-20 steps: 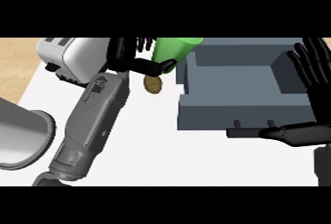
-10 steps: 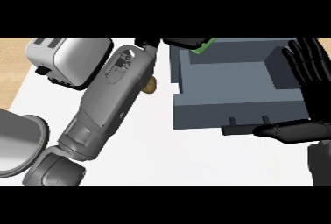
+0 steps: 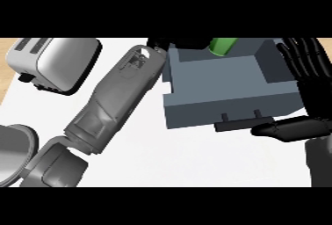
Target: Pick up the cup, place it into the drawer and close the drawer
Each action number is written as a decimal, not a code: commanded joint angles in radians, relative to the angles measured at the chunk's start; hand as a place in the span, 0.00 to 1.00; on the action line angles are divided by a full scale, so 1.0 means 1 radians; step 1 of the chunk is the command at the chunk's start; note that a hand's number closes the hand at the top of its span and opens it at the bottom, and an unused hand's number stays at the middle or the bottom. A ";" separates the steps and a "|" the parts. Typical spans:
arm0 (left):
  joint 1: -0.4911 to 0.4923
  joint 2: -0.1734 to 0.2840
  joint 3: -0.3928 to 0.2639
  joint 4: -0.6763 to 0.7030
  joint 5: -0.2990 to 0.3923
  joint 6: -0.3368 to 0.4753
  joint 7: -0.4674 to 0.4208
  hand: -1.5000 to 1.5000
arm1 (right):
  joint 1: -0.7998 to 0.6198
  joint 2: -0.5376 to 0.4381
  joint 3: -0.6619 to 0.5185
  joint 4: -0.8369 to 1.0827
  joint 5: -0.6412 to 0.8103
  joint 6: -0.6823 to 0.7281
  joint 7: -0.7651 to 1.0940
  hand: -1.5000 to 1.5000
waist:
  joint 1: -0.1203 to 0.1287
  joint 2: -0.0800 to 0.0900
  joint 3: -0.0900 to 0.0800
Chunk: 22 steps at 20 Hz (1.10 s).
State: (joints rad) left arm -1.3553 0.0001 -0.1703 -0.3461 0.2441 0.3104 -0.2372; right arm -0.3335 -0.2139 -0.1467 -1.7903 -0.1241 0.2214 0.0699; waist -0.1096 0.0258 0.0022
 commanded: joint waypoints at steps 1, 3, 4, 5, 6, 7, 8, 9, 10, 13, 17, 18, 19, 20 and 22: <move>-0.013 0.000 -0.087 0.073 0.009 -0.051 0.047 1.00 | -0.003 0.004 0.013 0.005 0.007 0.002 -0.002 0.00 | -0.031 0.007 0.001; 0.030 0.000 -0.099 0.085 0.020 -0.070 0.001 1.00 | -0.035 -0.004 0.021 -0.014 -0.013 0.017 0.025 0.00 | -0.051 0.015 0.000; 0.004 0.000 -0.117 0.082 0.030 -0.069 0.041 1.00 | -0.041 0.008 0.033 0.009 0.002 0.012 0.009 0.00 | -0.059 0.017 0.000; 0.043 0.000 -0.123 0.083 0.032 -0.079 -0.006 1.00 | -0.056 -0.016 -0.005 0.026 -0.032 0.028 0.006 0.00 | -0.063 0.021 0.000; 0.037 0.000 -0.156 0.064 0.048 -0.056 0.041 1.00 | -0.061 -0.003 0.027 0.036 -0.025 0.040 -0.002 0.00 | -0.082 0.018 0.001; 0.031 0.000 -0.170 0.075 0.037 -0.055 0.038 0.00 | -0.053 0.008 0.024 0.016 -0.026 0.025 0.002 0.00 | -0.083 0.018 0.001; 0.043 0.000 -0.164 0.066 0.057 -0.068 0.019 0.00 | -0.091 -0.003 0.028 0.043 -0.015 0.028 0.003 0.00 | -0.075 0.023 0.000; 0.050 0.000 -0.151 0.056 0.078 -0.049 0.000 0.00 | -0.094 0.010 0.040 0.018 -0.027 0.026 0.018 0.00 | -0.102 0.027 -0.001; 0.048 0.000 -0.131 0.040 0.112 -0.052 -0.005 0.00 | -0.075 0.009 0.047 0.023 -0.024 0.040 0.001 0.00 | -0.098 0.025 0.000; 0.084 0.000 -0.126 0.014 0.163 -0.048 -0.055 0.00 | -0.083 0.040 0.091 0.025 -0.115 0.113 0.009 0.00 | -0.103 0.026 -0.001; 0.086 0.000 -0.091 -0.030 0.244 -0.082 -0.138 0.00 | -0.107 0.024 0.162 0.025 -0.178 0.228 0.030 1.00 | -0.100 0.031 -0.002; 0.101 0.000 -0.089 -0.064 0.273 -0.117 -0.166 0.00 | -0.061 0.030 0.192 0.012 -0.195 0.265 0.021 1.00 | -0.093 0.019 -0.002; 0.091 0.000 -0.084 -0.057 0.288 -0.087 -0.169 0.00 | -0.071 0.028 0.221 0.011 -0.212 0.294 0.041 1.00 | -0.091 0.019 -0.002; 0.078 0.000 -0.082 -0.064 0.304 -0.074 -0.174 0.00 | -0.061 -0.007 0.220 0.019 -0.229 0.328 0.069 1.00 | -0.087 0.014 -0.002; 0.111 0.000 -0.077 -0.062 0.322 -0.049 -0.245 0.00 | -0.063 -0.058 0.256 0.016 -0.219 0.378 0.123 1.00 | -0.069 0.011 -0.003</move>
State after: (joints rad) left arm -1.2643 0.0000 -0.2613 -0.3922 0.5137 0.2437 -0.4075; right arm -0.4041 -0.2167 0.0519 -1.7677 -0.3139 0.5031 0.1301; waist -0.1949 0.0441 0.0000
